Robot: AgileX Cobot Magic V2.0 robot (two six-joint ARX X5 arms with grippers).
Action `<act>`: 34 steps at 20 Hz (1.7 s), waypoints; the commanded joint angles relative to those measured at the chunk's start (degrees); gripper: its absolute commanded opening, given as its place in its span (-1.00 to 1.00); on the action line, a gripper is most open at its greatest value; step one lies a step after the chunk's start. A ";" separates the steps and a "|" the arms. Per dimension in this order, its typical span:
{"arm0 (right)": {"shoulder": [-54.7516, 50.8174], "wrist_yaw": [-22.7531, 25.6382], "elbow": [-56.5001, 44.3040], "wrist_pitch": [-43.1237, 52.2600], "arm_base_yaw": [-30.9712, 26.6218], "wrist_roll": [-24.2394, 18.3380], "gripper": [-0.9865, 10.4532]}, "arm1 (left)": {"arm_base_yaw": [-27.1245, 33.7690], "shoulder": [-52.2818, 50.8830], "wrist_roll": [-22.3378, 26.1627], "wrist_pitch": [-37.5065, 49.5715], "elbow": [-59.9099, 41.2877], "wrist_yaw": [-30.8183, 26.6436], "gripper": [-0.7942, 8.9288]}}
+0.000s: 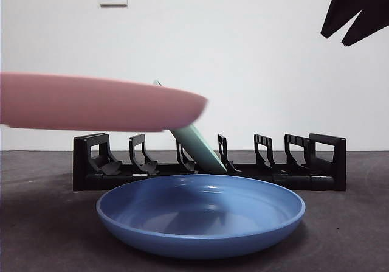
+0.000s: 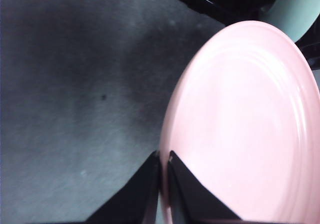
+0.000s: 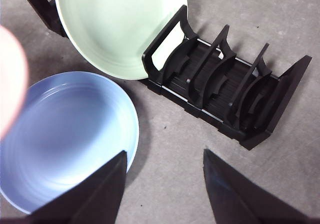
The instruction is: Place the plate
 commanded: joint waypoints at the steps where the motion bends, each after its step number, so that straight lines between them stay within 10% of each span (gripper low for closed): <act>1: 0.20 -0.04 0.61 0.35 0.24 0.59 -0.41 | -2.58 5.31 -2.16 4.13 0.13 -0.04 -0.81; 20: 0.20 -0.04 0.61 -0.57 0.24 0.72 -0.41 | -17.84 35.39 -7.39 30.27 0.15 -11.65 -0.81; 26: 0.20 -0.04 0.61 -0.94 0.24 0.72 -0.41 | -17.84 35.65 -7.37 30.12 0.46 -11.39 -0.37; 34: 0.20 -0.04 0.61 -0.94 0.24 0.72 -0.41 | -17.77 24.63 -5.16 23.74 4.81 -11.08 -0.37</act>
